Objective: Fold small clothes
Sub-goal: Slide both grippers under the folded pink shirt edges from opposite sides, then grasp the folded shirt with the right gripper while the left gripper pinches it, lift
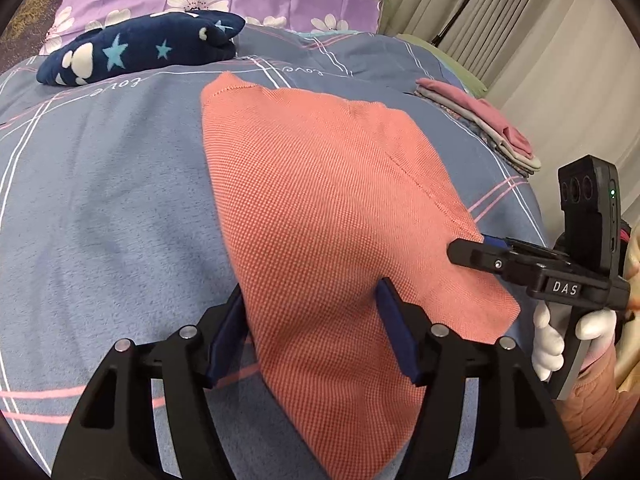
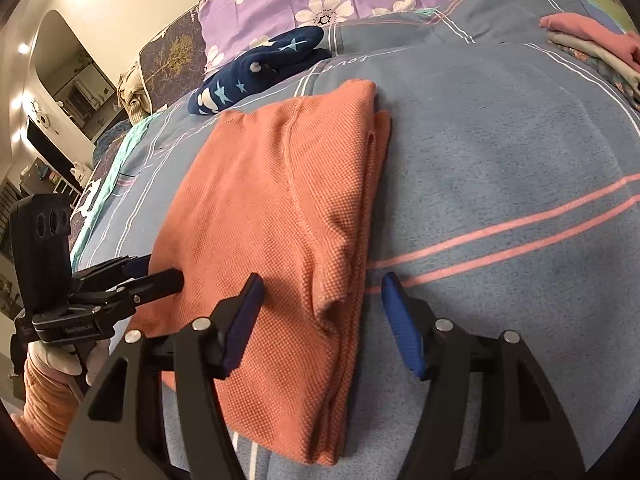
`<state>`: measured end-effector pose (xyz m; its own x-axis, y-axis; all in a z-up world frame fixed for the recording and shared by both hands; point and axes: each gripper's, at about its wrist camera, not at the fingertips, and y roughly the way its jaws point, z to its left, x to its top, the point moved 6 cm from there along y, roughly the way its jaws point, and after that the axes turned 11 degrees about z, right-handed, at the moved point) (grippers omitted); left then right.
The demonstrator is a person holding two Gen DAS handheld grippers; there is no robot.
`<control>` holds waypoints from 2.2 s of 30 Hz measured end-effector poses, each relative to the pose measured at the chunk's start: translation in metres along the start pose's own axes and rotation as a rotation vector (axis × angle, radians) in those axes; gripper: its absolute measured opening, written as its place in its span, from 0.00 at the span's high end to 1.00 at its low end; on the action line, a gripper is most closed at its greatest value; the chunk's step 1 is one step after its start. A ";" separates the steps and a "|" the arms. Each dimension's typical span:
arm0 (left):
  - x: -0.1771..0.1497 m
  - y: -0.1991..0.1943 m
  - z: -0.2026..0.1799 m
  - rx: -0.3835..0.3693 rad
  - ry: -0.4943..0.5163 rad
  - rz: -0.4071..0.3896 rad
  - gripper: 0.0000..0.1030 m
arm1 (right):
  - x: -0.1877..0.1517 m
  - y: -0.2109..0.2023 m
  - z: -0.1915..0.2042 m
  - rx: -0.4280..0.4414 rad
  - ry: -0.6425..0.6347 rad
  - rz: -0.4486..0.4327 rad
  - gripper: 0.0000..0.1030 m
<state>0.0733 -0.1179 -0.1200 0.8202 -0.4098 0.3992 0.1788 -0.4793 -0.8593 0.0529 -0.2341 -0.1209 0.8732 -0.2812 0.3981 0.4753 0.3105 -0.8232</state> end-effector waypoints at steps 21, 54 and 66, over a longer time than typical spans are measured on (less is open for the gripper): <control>0.035 0.015 0.011 -0.121 0.017 0.016 0.38 | 0.027 0.014 -0.006 0.129 -0.036 0.013 0.44; 0.078 -0.077 -0.108 0.027 0.348 -0.275 0.71 | 0.028 -0.128 0.043 -0.160 -0.224 -0.400 0.79; 0.099 -0.069 -0.198 0.001 0.494 -0.291 0.71 | 0.012 -0.205 -0.005 -0.289 -0.194 -0.512 0.79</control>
<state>0.0346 -0.2790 0.0423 0.3863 -0.5754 0.7209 0.3598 -0.6256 -0.6922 -0.0345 -0.3059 0.0510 0.5585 -0.1504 0.8157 0.8145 -0.0867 -0.5737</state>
